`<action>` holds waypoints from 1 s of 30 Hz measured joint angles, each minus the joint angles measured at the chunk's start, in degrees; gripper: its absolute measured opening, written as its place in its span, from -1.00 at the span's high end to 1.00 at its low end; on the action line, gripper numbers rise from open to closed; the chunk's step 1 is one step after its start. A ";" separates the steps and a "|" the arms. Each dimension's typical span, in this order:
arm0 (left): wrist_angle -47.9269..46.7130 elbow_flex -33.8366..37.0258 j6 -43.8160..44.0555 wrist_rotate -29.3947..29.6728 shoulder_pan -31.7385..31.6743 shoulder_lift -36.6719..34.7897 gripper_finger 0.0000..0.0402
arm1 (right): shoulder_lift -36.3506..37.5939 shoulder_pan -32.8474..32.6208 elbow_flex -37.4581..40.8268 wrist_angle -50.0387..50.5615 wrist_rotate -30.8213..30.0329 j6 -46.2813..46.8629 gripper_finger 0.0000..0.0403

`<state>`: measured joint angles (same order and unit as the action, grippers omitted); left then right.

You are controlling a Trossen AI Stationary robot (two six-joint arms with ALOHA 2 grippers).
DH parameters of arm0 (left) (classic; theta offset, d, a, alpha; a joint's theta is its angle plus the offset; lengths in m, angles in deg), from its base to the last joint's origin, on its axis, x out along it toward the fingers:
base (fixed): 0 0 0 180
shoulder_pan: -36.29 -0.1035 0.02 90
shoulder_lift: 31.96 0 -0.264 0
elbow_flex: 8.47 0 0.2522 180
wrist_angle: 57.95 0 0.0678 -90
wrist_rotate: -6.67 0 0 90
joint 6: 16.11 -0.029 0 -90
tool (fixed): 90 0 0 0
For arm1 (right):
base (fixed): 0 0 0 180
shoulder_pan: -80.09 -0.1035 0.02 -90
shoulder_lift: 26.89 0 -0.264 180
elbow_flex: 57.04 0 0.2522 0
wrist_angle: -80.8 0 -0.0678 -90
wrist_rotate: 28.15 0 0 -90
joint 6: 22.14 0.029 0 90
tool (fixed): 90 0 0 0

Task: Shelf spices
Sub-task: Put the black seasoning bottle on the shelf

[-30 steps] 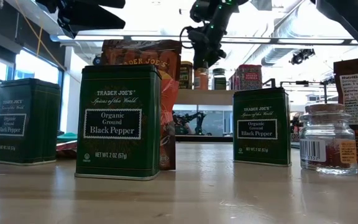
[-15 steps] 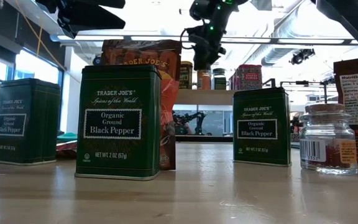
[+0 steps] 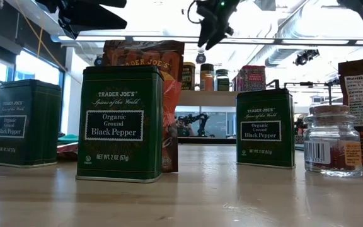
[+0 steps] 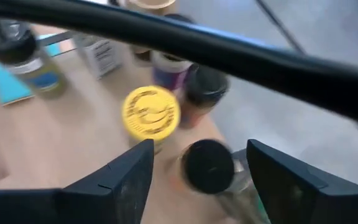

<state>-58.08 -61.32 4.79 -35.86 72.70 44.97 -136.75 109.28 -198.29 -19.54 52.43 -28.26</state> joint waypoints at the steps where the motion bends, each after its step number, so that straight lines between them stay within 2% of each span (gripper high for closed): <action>1: 0.02 0.00 0.03 0.00 0.01 0.00 -0.07 | 0.04 0.00 -0.01 0.58 1.05 0.14 -0.20; 5: 0.00 0.00 0.92 0.00 0.01 0.00 -0.07 | -0.54 0.07 0.24 3.30 2.67 1.16 0.10; 9: 0.00 0.00 0.98 0.00 0.01 0.00 -0.07 | -0.64 0.94 2.33 2.96 4.66 1.52 0.53; 13: 0.00 0.00 1.00 0.00 0.01 0.00 -0.07 | -0.74 2.06 3.64 2.20 3.90 1.61 0.92; 30: -0.04 0.00 1.00 -0.10 0.01 0.00 -0.07 | -0.57 4.28 9.47 -6.31 5.79 3.59 1.00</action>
<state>-58.12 -61.32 5.80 -35.96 72.71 44.97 -137.32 113.56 -188.82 -25.85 58.22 -24.67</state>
